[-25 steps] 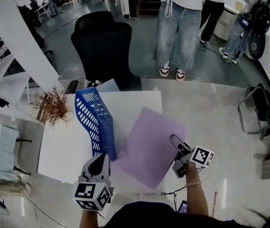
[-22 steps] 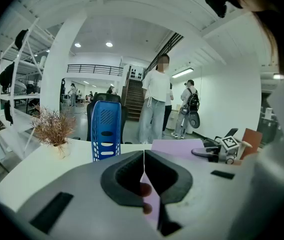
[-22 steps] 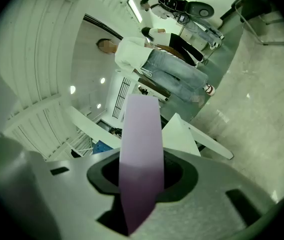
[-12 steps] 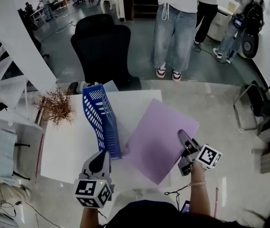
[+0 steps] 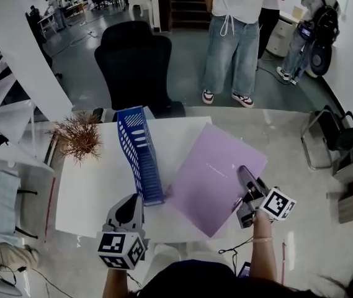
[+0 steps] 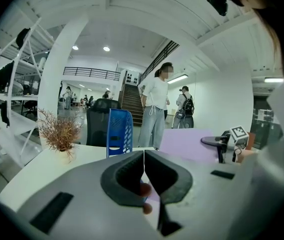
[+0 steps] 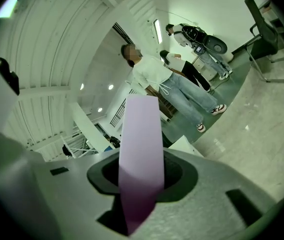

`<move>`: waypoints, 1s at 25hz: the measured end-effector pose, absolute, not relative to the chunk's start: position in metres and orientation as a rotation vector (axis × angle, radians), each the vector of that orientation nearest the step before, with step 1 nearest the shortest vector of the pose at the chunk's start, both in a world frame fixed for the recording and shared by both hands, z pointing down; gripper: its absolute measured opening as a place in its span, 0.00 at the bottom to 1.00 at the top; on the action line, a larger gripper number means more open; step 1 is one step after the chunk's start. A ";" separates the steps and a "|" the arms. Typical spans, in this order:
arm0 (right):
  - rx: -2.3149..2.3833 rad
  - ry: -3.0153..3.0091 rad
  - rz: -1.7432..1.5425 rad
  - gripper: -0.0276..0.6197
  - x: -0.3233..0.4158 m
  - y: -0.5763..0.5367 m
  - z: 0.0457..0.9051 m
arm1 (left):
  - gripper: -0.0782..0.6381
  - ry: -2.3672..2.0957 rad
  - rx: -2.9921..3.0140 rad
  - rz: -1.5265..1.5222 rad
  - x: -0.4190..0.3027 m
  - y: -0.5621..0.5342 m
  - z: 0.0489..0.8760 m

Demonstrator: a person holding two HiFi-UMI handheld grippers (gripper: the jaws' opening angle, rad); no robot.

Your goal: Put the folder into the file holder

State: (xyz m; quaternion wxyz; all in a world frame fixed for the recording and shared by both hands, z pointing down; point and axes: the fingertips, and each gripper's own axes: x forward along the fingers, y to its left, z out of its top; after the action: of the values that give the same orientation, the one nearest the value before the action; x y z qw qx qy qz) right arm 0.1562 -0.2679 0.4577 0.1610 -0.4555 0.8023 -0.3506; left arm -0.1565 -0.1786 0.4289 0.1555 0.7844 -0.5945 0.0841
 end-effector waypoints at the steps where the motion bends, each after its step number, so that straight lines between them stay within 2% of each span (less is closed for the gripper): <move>1: -1.309 2.295 -0.982 0.25 0.155 -0.266 0.452 | 0.12 -1.705 2.251 0.242 -0.160 -0.177 0.429; 25: -1.520 2.190 -0.647 0.25 0.130 -0.201 0.370 | 0.12 -1.595 2.355 0.208 -0.208 -0.158 0.423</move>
State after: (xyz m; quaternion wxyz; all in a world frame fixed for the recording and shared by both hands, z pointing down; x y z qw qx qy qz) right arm 0.1300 -0.2012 0.3704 0.1979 -0.5430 0.7826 -0.2313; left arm -0.2081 -0.1583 0.4233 0.1444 0.8171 -0.5535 0.0721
